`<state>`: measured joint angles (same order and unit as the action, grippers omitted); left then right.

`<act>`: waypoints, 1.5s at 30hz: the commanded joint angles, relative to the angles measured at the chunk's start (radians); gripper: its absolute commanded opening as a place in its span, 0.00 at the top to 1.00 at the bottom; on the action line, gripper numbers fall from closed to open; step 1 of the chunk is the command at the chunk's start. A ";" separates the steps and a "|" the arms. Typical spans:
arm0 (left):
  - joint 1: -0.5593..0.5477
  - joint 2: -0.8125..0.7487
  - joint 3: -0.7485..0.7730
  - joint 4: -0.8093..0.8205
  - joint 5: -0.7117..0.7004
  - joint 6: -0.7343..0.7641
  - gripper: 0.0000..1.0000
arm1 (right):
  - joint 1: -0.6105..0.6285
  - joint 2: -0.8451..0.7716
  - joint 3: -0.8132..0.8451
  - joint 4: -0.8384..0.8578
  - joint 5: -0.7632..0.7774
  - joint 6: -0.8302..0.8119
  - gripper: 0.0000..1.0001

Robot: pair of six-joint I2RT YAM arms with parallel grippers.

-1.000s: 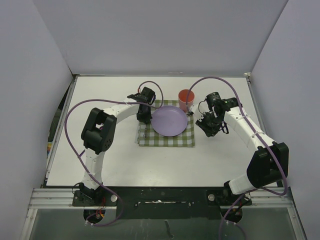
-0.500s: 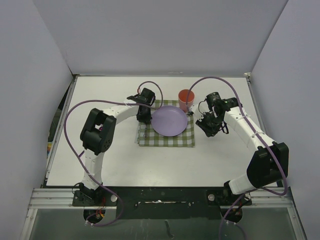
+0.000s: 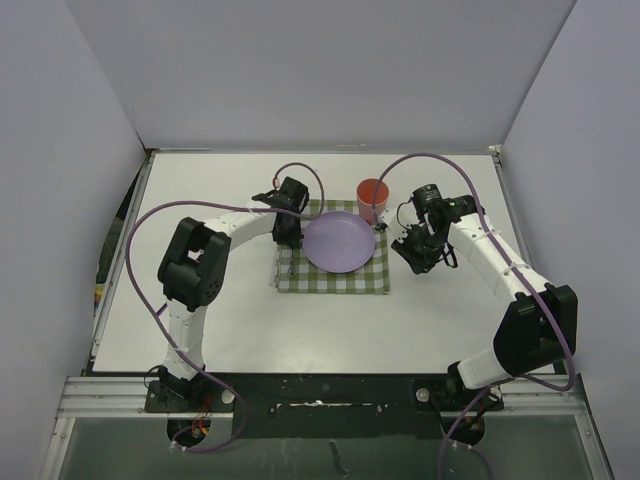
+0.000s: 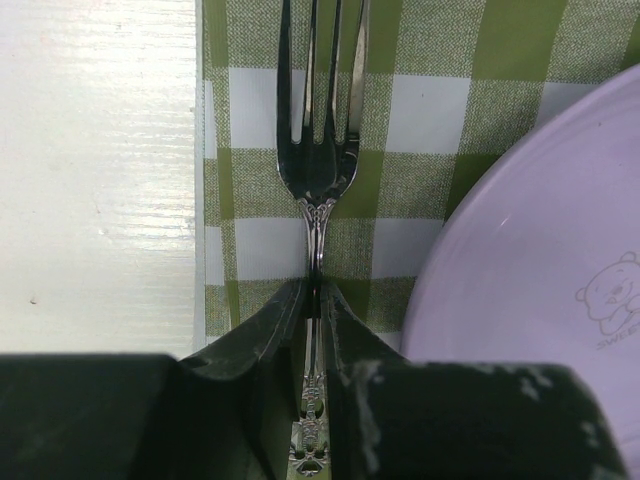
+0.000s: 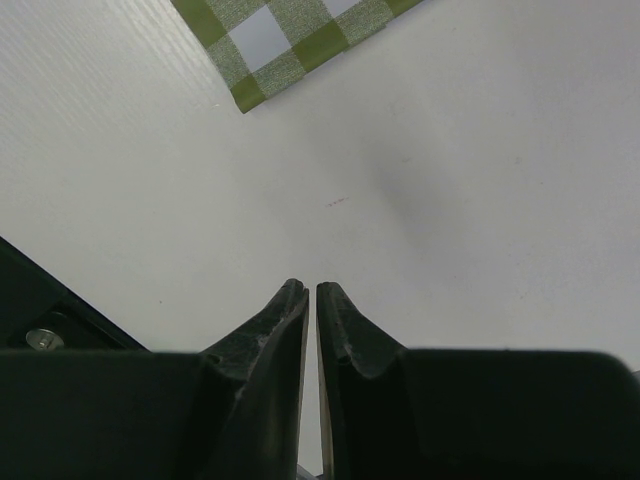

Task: Set the dinner table for one person
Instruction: Place the fork on the napkin, then adjust the plate on the napkin.

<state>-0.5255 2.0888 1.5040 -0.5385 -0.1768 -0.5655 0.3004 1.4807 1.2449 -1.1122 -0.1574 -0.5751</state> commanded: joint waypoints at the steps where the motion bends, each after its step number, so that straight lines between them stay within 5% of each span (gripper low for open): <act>1: 0.027 -0.011 -0.051 -0.015 -0.016 -0.002 0.90 | -0.004 -0.019 0.034 -0.002 -0.007 0.011 0.88; 10: 0.028 -0.011 -0.057 -0.009 -0.008 -0.003 0.90 | -0.004 -0.019 0.033 0.003 -0.010 0.011 0.88; 13: 0.028 -0.013 -0.054 -0.005 -0.004 0.000 0.81 | -0.003 -0.019 0.029 0.006 -0.010 0.011 0.88; 15: 0.028 -0.015 -0.055 -0.004 -0.004 0.001 0.61 | -0.003 -0.019 0.027 0.006 -0.008 0.010 0.87; 17: 0.028 -0.019 -0.054 -0.009 -0.004 0.001 0.13 | -0.003 -0.020 0.025 0.006 -0.008 0.009 0.88; 18: 0.028 -0.020 -0.056 -0.011 -0.006 0.002 0.03 | -0.003 -0.020 0.026 0.006 -0.008 0.009 0.88; 33: 0.006 -0.239 -0.183 -0.035 -0.050 -0.037 0.02 | 0.014 0.019 0.052 0.138 0.069 0.052 0.93; 35: -0.011 -0.300 -0.211 -0.052 -0.071 -0.052 0.02 | 0.011 0.061 0.064 0.215 0.115 0.076 1.00; 40: -0.066 -0.472 -0.252 -0.136 -0.110 -0.069 0.02 | 0.023 0.243 0.125 0.344 0.150 0.139 1.00; 45: -0.135 -0.690 -0.317 -0.245 -0.164 -0.110 0.02 | 0.033 0.385 0.220 0.389 0.118 0.193 0.70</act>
<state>-0.6205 1.6077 1.2160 -0.6842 -0.2699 -0.6281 0.3191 1.8168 1.3788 -0.8116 -0.0334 -0.4431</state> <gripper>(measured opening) 0.979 0.217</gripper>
